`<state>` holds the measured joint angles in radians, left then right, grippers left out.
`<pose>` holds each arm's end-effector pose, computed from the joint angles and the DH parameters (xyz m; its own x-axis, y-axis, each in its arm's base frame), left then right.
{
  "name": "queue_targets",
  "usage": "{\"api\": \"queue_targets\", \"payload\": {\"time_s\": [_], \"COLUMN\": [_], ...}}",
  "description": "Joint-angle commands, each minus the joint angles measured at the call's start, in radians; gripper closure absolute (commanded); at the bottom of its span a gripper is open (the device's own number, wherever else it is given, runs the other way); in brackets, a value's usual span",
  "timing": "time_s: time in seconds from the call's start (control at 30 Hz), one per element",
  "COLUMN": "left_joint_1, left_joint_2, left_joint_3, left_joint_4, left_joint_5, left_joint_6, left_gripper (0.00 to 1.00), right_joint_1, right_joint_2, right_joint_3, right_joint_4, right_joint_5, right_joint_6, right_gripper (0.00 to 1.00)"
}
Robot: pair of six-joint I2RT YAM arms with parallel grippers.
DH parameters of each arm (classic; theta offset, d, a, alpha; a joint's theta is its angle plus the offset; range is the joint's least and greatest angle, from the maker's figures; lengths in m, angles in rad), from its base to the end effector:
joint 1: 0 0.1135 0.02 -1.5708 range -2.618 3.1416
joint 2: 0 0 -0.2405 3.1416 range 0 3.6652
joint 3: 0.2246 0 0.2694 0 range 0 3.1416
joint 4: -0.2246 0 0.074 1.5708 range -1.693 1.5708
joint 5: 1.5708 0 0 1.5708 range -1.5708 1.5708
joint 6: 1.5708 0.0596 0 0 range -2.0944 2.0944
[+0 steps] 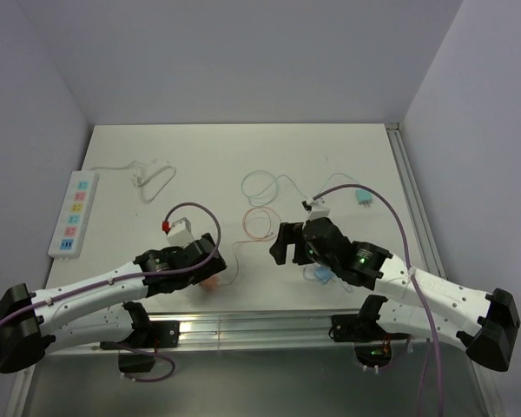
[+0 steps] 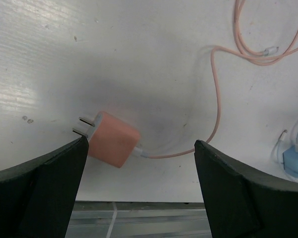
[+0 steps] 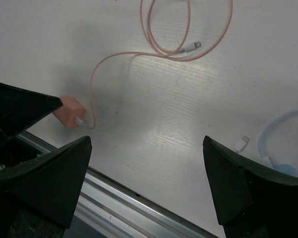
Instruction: Insert the plug
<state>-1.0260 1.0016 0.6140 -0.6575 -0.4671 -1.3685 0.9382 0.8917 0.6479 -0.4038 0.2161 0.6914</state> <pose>0.1370 -0.1743 0.1623 -0.7234 -0.4940 -0.4824 -0.3092 0.8565 -0.4133 0.1544 0.1890 0.2157 -0.7126 0.0814 -0.6969 -0.3015 0.8613 0.4089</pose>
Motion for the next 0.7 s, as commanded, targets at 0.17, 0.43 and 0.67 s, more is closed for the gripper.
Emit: {"api": "queue_targets", "payload": {"time_s": [0.17, 0.43, 0.67], "left_joint_1": [0.017, 0.020, 0.020], "left_joint_2": [0.011, 0.107, 0.123], "left_joint_3": [-0.016, -0.003, -0.033], "left_joint_4": [0.099, 0.085, 0.113], "left_joint_5": [0.062, 0.082, 0.099], "left_joint_6": [0.146, 0.195, 0.198], "left_gripper": [0.10, 0.14, 0.17], "right_joint_1": [0.020, 0.024, 0.024], "right_joint_2": [0.004, -0.023, -0.031], "right_joint_3": [0.052, 0.032, 0.024], "right_joint_4": [0.033, 0.039, 0.037], "right_joint_5": [0.020, 0.016, 0.025], "right_joint_6": [0.011, 0.014, 0.011], "right_gripper": [0.00, 0.00, 0.00]}}
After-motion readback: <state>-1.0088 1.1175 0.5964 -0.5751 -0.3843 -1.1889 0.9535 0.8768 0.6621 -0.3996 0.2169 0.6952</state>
